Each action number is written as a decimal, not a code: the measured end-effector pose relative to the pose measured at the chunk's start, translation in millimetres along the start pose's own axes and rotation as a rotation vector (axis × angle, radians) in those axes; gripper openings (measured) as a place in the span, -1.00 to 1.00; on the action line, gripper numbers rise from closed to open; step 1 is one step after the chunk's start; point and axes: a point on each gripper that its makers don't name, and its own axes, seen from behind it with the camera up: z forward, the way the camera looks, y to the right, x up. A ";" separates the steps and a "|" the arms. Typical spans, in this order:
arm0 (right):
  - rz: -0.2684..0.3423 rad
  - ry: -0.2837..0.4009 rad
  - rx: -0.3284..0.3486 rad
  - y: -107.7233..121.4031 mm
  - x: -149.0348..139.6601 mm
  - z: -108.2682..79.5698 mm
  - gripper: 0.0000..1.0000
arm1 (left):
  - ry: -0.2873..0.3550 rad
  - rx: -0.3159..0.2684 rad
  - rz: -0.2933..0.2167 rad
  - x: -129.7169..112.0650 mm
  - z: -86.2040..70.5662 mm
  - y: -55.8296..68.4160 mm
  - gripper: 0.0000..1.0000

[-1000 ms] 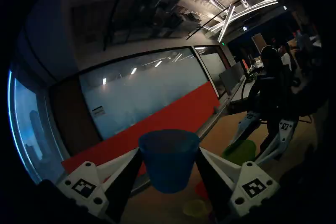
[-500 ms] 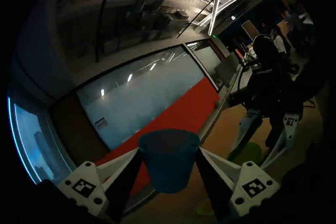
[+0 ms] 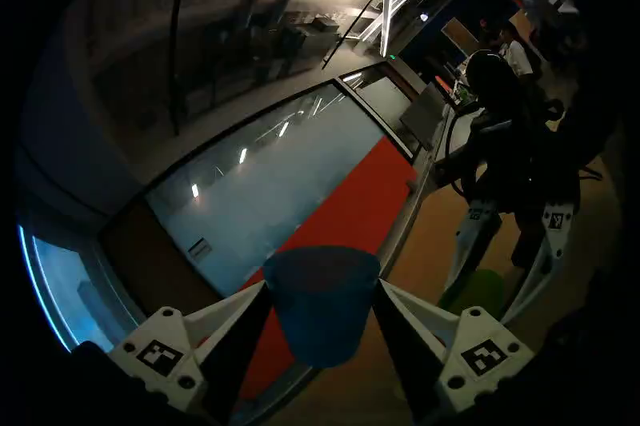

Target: Pour water

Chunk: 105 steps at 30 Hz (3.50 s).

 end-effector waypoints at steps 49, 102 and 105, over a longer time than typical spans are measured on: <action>0.003 0.000 0.001 0.4 2.4 6.7 0.82 | 0.001 -0.005 0.300 17.0 7.8 9.3 0.68; -0.014 0.006 -0.012 4.5 8.0 1.0 0.82 | 0.020 0.032 0.456 27.9 3.4 -4.2 0.68; -0.014 0.007 -0.013 4.3 8.2 0.4 0.81 | 0.021 0.033 0.467 28.9 2.5 -3.2 0.68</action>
